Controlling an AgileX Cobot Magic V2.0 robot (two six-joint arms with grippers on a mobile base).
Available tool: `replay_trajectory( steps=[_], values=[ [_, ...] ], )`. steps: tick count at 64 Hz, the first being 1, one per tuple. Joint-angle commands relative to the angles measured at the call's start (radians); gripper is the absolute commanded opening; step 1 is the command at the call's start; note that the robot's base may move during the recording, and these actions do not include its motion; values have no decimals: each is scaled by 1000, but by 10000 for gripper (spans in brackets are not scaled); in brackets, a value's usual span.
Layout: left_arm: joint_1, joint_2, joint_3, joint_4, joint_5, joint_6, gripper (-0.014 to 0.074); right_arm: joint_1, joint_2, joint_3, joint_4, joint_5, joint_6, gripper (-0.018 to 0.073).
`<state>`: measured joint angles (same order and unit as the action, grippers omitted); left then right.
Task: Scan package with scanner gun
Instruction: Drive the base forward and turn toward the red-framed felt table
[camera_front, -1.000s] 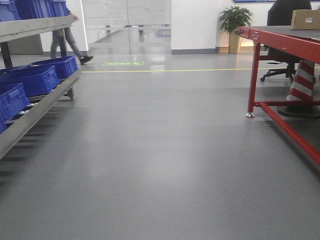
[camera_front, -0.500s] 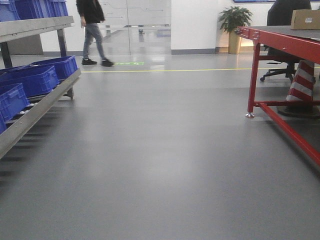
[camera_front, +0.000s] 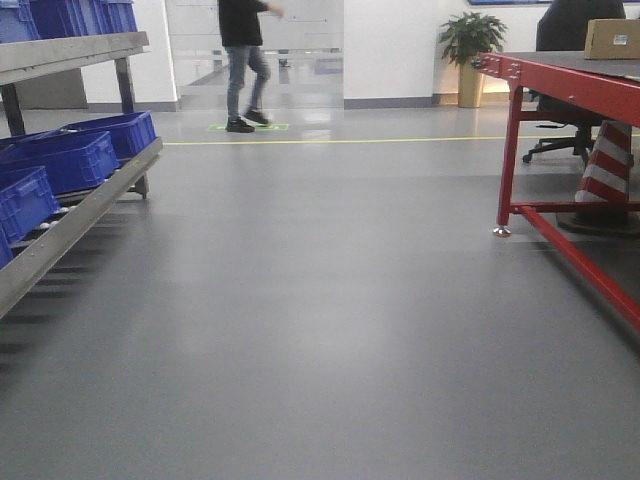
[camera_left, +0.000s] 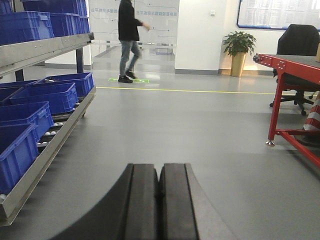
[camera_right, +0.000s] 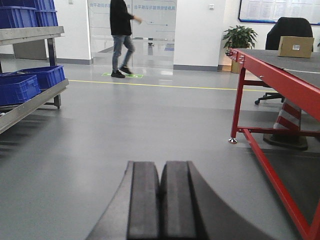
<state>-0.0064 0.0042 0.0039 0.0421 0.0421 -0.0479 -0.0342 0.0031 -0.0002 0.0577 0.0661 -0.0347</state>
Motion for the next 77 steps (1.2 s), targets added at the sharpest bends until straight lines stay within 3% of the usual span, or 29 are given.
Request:
replay_trajectory(
  steps=[1,77],
  values=[
    [2,-4,-4,-7,-15,3,-111,-1,-3,0,2,-15,-3,-168],
    [2,-4,-4,-7,-15,3,-111,-1,-3,0,2,-15,-3,-168]
  ],
)
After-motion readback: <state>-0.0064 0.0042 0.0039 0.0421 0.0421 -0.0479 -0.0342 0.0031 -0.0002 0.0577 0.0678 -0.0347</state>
